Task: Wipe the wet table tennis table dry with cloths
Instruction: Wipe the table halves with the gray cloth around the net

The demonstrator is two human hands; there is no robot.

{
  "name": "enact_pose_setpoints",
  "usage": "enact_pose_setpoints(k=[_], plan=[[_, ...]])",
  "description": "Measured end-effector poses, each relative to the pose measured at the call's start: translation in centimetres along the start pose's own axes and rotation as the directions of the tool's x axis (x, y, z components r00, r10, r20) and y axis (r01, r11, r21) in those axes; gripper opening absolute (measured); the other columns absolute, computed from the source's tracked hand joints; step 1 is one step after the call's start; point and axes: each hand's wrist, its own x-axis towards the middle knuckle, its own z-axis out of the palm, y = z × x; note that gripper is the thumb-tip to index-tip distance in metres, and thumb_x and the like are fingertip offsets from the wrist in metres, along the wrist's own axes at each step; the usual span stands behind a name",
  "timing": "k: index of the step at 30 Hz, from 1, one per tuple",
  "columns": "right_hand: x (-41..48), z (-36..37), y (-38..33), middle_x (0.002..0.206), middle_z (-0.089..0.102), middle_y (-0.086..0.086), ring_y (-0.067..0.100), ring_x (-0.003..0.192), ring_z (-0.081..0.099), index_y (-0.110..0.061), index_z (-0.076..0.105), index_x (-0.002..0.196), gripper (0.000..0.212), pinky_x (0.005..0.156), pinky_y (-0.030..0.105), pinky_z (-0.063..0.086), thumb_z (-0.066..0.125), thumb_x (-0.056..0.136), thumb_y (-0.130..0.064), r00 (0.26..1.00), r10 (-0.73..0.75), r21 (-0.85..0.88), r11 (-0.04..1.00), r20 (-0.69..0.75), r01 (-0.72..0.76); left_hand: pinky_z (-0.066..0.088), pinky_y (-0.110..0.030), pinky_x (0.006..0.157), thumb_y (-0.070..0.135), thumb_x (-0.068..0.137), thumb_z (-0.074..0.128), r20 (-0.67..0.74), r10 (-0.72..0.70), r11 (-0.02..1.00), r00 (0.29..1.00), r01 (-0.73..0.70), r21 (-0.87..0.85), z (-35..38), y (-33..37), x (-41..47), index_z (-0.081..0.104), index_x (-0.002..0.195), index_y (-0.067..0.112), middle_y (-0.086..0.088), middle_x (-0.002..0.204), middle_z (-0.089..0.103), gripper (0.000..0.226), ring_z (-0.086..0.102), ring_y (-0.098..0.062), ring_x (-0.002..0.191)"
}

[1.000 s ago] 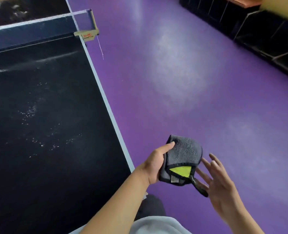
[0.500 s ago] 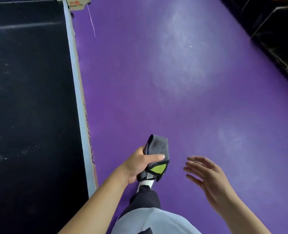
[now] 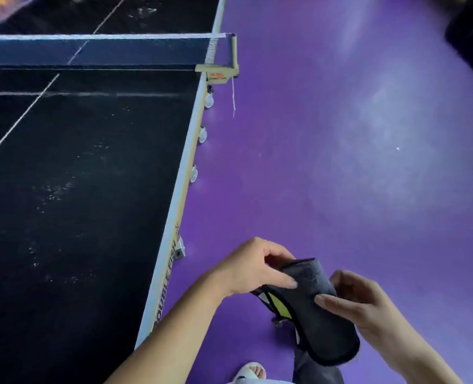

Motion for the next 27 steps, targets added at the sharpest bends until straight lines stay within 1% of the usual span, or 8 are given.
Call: enact_pose_setpoints(k=[4, 7, 9, 12, 16, 19, 24, 27], plan=[[7.7, 0.1, -1.7, 0.085, 0.062, 0.026, 0.028, 0.073, 0.058, -0.009, 0.057, 0.094, 0.053, 0.060, 0.029, 0.047, 0.092, 0.057, -0.026, 0.927, 0.037, 0.044, 0.997, 0.372, -0.057, 0.049, -0.035, 0.076, 0.005, 0.076, 0.084, -0.224, -0.132, 0.984, 0.966, 0.101, -0.144, -2.9, -0.8, -1.0, 0.073, 0.102, 0.017, -0.005, 0.087, 0.067, 0.031, 0.059, -0.016, 0.081], [12.8, 0.8, -4.9, 0.119, 0.069, 0.014, 0.029, 0.107, 0.068, -0.026, 0.056, 0.130, 0.061, 0.086, 0.031, 0.055, 0.078, 0.074, -0.014, 0.666, 0.150, -0.081, 0.988, 0.731, -0.134, 0.054, -0.035, 0.082, 0.000, 0.077, 0.082, -0.376, -0.224, 0.965, 0.899, 0.152, -0.212, -4.2, 0.1, -2.4, 0.073, 0.101, 0.009, -0.005, 0.091, 0.074, 0.027, 0.066, -0.014, 0.084], [15.2, 2.8, -7.1, 0.120, 0.072, 0.006, 0.019, 0.111, 0.068, -0.015, 0.061, 0.127, 0.051, 0.089, 0.022, 0.052, 0.074, 0.078, -0.013, 0.485, 0.197, -0.176, 0.980, 0.852, -0.088, 0.057, -0.030, 0.084, -0.002, 0.078, 0.081, -0.460, -0.276, 0.956, 0.844, 0.189, -0.226, -4.5, 1.4, -3.4, 0.074, 0.103, 0.006, -0.002, 0.091, 0.076, 0.027, 0.069, -0.010, 0.085], [17.6, 7.2, -9.4, 0.096, 0.071, -0.002, 0.009, 0.092, 0.066, -0.001, 0.067, 0.108, 0.039, 0.082, 0.016, 0.048, 0.082, 0.078, -0.021, 0.374, 0.265, -0.277, 0.961, 0.889, -0.023, 0.057, -0.032, 0.092, 0.002, 0.081, 0.079, -0.580, -0.302, 0.953, 0.757, 0.216, -0.213, -5.4, 2.7, -5.1, 0.076, 0.103, 0.016, -0.001, 0.096, 0.076, 0.027, 0.070, -0.010, 0.090], [19.1, 13.0, -10.7, 0.102, 0.076, -0.008, 0.006, 0.100, 0.070, -0.016, 0.075, 0.105, 0.015, 0.078, 0.011, 0.049, 0.064, 0.096, -0.014, 0.425, 0.224, -0.293, 0.951, 0.877, 0.102, 0.052, -0.022, 0.096, 0.009, 0.089, 0.072, -0.798, -0.302, 0.953, 0.522, 0.156, -0.259, -7.0, 2.4, -8.4, 0.073, 0.114, 0.033, 0.010, 0.110, 0.075, 0.036, 0.067, 0.000, 0.108], [20.0, 17.6, -11.2, 0.092, 0.076, -0.012, 0.004, 0.094, 0.069, -0.012, 0.071, 0.100, 0.020, 0.069, 0.006, 0.047, 0.052, 0.099, -0.005, 0.520, 0.160, -0.236, 0.968, 0.839, 0.082, 0.048, -0.016, 0.100, 0.005, 0.095, 0.064, -0.934, -0.313, 0.938, 0.170, -0.098, -0.332, -8.5, 0.4, -11.5, 0.067, 0.125, 0.026, 0.014, 0.120, 0.072, 0.036, 0.062, 0.000, 0.118], [23.9, 25.8, -10.5, 0.089, 0.071, -0.016, 0.002, 0.090, 0.063, -0.028, 0.068, 0.092, 0.004, 0.084, 0.029, 0.044, 0.065, 0.095, -0.029, 0.728, 0.211, -0.292, 0.956, 0.652, -0.015, 0.047, -0.016, 0.086, 0.026, 0.097, 0.063, -0.768, -0.536, 0.820, -0.352, -0.001, -0.572, -11.2, -11.8, -16.2, 0.067, 0.126, 0.031, 0.011, 0.126, 0.065, 0.030, 0.061, -0.005, 0.112], [27.0, 31.0, -10.7, 0.108, 0.073, -0.006, 0.016, 0.107, 0.065, -0.028, 0.066, 0.111, 0.033, 0.103, 0.041, 0.044, 0.074, 0.084, -0.045, 0.760, 0.270, -0.327, 0.942, 0.591, -0.081, 0.034, -0.037, 0.114, 0.034, 0.097, 0.059, -0.596, -0.651, 0.649, -0.470, 0.064, -0.758, -13.7, -20.8, -17.1, 0.056, 0.139, 0.028, 0.000, 0.151, 0.046, 0.043, 0.034, -0.023, 0.144]])
